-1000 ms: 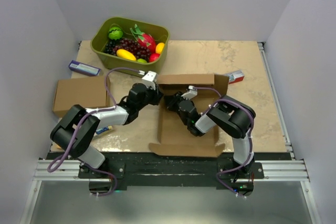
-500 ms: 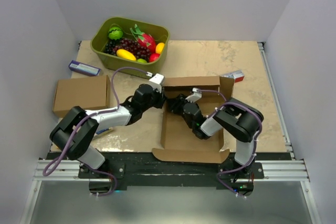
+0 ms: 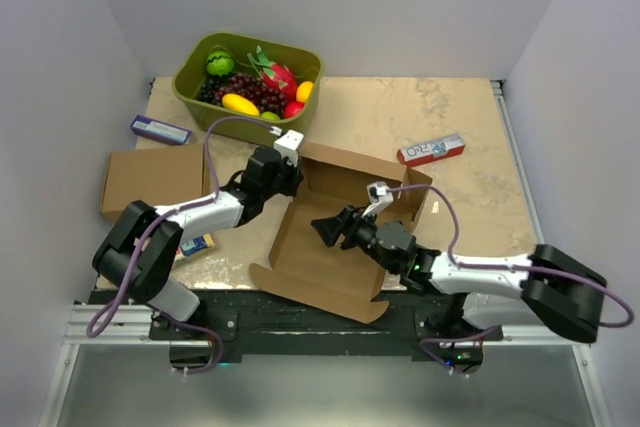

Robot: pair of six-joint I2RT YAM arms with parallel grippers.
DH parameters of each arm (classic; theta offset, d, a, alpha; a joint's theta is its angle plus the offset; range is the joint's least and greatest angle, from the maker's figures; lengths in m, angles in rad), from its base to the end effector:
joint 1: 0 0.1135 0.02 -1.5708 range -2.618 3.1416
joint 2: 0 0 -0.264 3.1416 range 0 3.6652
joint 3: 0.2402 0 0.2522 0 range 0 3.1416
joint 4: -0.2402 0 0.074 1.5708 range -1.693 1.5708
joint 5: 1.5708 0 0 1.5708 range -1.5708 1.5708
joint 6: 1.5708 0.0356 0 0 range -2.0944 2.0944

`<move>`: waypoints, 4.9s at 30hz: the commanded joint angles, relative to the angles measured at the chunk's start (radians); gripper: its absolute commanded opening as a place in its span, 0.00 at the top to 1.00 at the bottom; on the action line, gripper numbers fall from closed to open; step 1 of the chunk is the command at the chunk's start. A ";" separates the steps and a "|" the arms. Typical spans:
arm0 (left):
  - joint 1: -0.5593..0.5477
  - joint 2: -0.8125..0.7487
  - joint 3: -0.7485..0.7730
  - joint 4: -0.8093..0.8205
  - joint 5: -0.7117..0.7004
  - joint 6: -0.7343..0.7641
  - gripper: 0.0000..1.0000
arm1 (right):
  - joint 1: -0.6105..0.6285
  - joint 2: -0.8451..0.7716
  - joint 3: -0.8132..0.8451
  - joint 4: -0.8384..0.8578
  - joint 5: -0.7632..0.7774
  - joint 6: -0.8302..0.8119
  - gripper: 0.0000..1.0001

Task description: Fold the paper box

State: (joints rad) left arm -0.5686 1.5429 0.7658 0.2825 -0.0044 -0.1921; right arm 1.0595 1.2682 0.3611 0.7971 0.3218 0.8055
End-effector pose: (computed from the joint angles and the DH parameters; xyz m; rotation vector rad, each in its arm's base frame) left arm 0.2746 -0.1753 0.1964 0.3899 2.0616 -0.4606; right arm 0.1305 0.2096 0.1977 0.0314 1.8059 1.1128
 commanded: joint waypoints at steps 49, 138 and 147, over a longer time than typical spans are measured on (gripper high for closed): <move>0.102 -0.038 -0.178 0.412 0.133 0.060 0.46 | -0.164 -0.529 0.344 -1.001 0.444 -0.468 0.17; -0.002 -0.024 -0.249 0.595 -0.198 0.148 0.49 | -0.021 0.188 0.648 -0.857 0.488 -1.092 0.89; -0.001 -0.239 -0.367 0.534 -0.095 -0.021 0.26 | -0.009 0.143 0.630 -0.874 0.461 -1.048 0.57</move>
State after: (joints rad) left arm -0.5743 1.4109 0.4255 0.8062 -0.1543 -0.1184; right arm 1.0332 1.4677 1.0054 -0.0593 0.8112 -0.2943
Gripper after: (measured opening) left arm 0.723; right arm 0.364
